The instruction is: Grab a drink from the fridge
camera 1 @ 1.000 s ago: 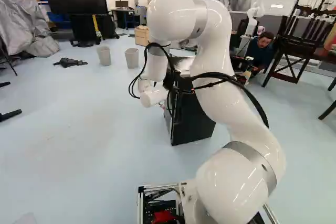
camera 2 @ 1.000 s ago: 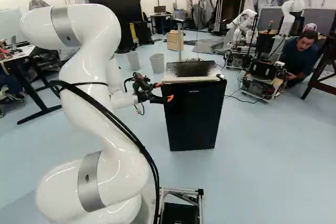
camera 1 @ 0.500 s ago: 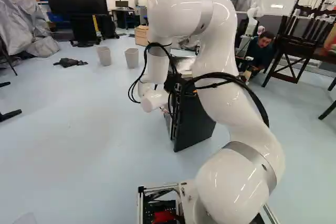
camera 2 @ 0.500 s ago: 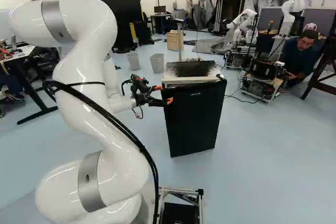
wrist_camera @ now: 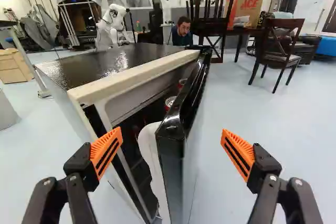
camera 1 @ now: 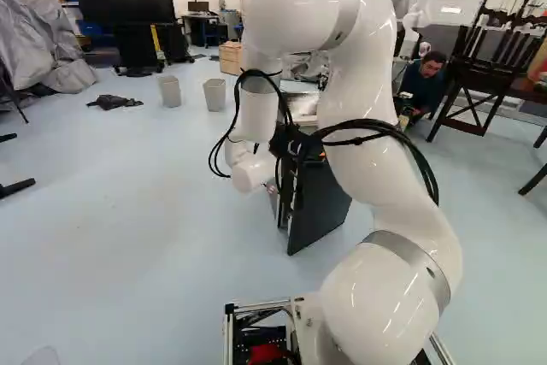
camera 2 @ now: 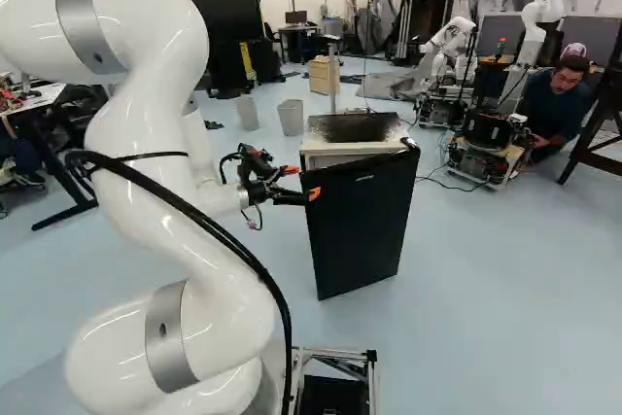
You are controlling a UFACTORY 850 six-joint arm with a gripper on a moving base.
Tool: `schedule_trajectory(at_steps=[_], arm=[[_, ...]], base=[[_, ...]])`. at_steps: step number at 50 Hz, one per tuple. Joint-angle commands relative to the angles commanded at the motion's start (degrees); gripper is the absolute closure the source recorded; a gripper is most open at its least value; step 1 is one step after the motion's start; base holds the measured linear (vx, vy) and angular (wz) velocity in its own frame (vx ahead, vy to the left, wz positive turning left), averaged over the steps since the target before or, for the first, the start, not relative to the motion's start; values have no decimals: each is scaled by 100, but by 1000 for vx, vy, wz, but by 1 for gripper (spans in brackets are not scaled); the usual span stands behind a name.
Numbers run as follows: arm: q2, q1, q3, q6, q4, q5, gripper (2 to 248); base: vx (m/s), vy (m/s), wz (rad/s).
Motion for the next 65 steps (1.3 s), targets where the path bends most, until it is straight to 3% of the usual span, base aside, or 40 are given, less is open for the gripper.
schedule_trajectory(at_steps=[23, 65], arm=[[295, 30, 579, 0, 114, 0, 3], [754, -384, 1532, 0, 323, 0, 3]], base=[[0, 0, 0], [0, 0, 0]])
